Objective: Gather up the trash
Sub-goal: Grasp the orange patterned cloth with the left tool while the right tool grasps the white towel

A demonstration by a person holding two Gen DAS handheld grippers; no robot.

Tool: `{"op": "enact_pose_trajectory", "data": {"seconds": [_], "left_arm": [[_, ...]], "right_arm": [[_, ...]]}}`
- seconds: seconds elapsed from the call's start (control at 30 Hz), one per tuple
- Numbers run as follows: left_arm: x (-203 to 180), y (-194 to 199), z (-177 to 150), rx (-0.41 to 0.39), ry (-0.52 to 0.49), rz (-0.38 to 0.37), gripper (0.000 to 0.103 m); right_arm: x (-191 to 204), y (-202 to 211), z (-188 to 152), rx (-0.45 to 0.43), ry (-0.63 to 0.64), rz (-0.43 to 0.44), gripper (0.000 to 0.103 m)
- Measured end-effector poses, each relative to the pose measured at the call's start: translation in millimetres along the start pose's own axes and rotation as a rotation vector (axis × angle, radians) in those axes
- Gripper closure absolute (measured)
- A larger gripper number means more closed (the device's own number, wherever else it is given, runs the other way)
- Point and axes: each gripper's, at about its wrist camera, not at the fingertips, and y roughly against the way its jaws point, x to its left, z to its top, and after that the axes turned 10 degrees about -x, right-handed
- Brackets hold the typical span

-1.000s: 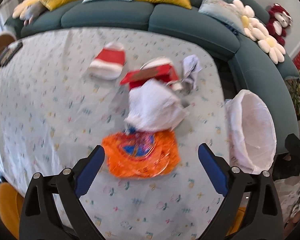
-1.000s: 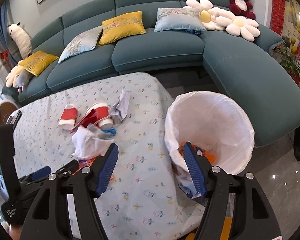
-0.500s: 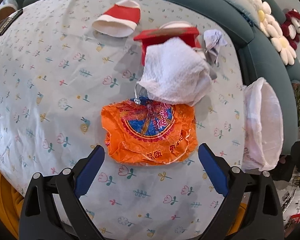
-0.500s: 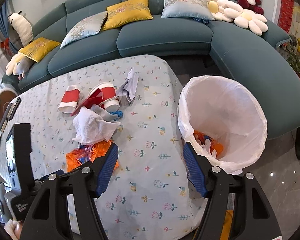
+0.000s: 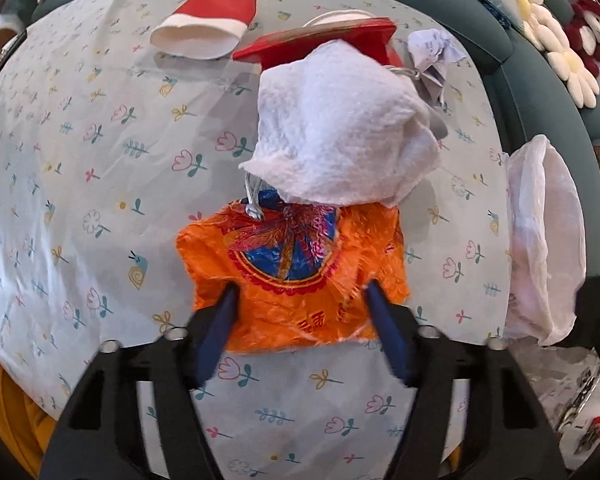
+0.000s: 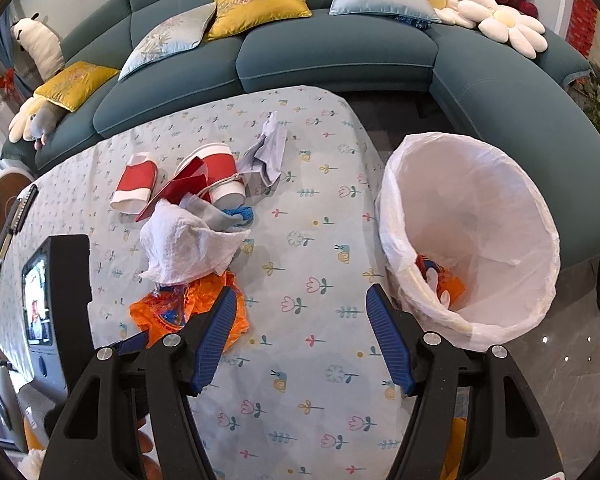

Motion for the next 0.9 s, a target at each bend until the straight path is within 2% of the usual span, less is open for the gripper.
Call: {"op": "enact_pose_trajectory", "data": {"seconds": [0.03,0.17,0.37,0.67,0.9], "left_arm": [[0.0,2.6,-0.5,-0.006,-0.008,-0.01,0.059],[-1.2,14.8,-0.9,-0.021,-0.049,-0.033,0.087],[13.0,40.9,-4.0,-0.043,-0.053,-0.076,0.092],[59.7,83.0,9.9,-0.124,0.027,-0.042,0.092],[94.3,89.2,19.7,-0.15,0.088,-0.009,0.092]], "right_arm": [[2.2,-1.0,-0.2,0.002,0.005,0.0,0.038],[9.8,-2.1,0.2,0.007,0.016,0.009,0.038],[26.1,0.0,0.3,0.007,0.041,0.028,0.038],[52.2,-4.0,-0.8,0.026,0.038,0.069,0.038],[83.3,-19.2,3.8,0.037,0.086,0.092,0.038]]}}
